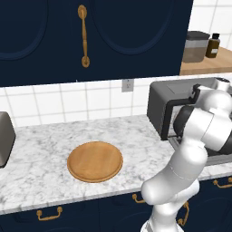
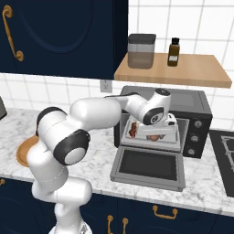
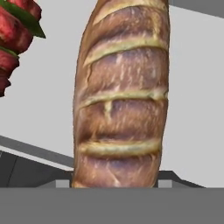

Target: Pick up the kebab skewer and baguette bread, and place them inside the toaster oven. Close the toaster oven door and start by setting the timer.

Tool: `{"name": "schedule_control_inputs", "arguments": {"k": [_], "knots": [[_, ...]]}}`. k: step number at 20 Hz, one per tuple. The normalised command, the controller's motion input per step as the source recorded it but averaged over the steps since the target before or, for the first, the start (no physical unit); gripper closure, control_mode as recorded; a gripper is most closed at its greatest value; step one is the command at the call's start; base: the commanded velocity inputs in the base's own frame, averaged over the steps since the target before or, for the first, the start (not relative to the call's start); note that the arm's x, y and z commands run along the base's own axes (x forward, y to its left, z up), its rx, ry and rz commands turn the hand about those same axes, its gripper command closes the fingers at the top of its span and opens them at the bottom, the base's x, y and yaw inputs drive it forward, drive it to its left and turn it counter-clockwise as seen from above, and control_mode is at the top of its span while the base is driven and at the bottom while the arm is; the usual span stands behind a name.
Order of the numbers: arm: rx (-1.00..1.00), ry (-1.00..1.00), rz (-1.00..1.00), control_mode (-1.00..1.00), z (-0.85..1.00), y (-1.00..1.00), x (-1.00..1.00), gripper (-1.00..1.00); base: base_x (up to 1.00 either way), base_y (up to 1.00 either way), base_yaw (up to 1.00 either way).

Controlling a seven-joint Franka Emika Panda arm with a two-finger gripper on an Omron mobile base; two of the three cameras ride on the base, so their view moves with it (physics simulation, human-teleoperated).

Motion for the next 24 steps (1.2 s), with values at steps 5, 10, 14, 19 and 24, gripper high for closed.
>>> {"name": "schedule_control_inputs", "arguments": {"k": [5, 10, 14, 19, 24], "knots": [[0.0, 0.0, -0.01, -1.0, -0.01, 0.0, 0.21, -1.0, 0.0, 0.0, 0.0], [0.0, 0.0, 0.0, -1.0, 0.05, 0.0, 0.11, -1.0, 0.0, 0.0, 0.0], [0.0, 0.0, -0.03, -1.0, 0.14, 0.01, -0.09, -1.0, 0.0, 0.0, 0.0], [0.0, -0.01, -0.09, -1.0, 0.09, -0.16, -0.42, -1.0, 0.0, 0.0, 0.0], [0.0, 0.0, -0.24, -1.0, -0.03, -0.25, -0.98, -1.0, 0.0, 0.0, 0.0]]}}
